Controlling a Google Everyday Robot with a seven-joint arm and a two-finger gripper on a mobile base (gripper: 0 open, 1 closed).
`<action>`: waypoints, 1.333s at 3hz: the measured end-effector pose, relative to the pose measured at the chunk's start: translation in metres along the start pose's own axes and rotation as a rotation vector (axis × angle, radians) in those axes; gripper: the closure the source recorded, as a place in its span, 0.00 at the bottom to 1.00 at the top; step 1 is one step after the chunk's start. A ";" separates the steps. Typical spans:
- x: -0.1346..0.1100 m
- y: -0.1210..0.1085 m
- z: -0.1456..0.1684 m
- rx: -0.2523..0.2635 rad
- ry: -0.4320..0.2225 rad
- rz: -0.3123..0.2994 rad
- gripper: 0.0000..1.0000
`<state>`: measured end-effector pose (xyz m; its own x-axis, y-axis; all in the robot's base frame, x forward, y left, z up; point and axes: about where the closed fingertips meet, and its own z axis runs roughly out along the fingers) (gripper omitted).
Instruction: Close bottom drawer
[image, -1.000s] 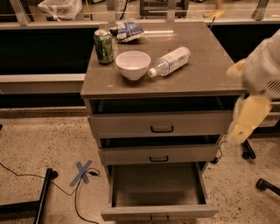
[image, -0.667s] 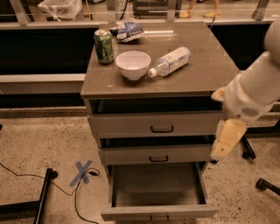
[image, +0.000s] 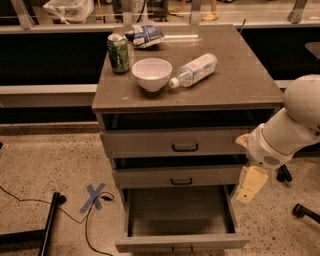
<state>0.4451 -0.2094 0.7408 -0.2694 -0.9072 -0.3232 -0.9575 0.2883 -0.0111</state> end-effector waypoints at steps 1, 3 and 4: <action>0.041 -0.012 0.056 -0.012 0.048 0.089 0.00; 0.125 -0.004 0.163 -0.004 -0.074 0.136 0.00; 0.135 0.000 0.168 -0.003 -0.082 0.092 0.00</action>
Offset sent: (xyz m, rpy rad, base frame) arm -0.0289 -0.0854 -0.2708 0.0672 0.0856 -0.1673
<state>0.4258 -0.2803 0.5381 -0.3466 -0.8491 -0.3987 -0.9296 0.3677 0.0249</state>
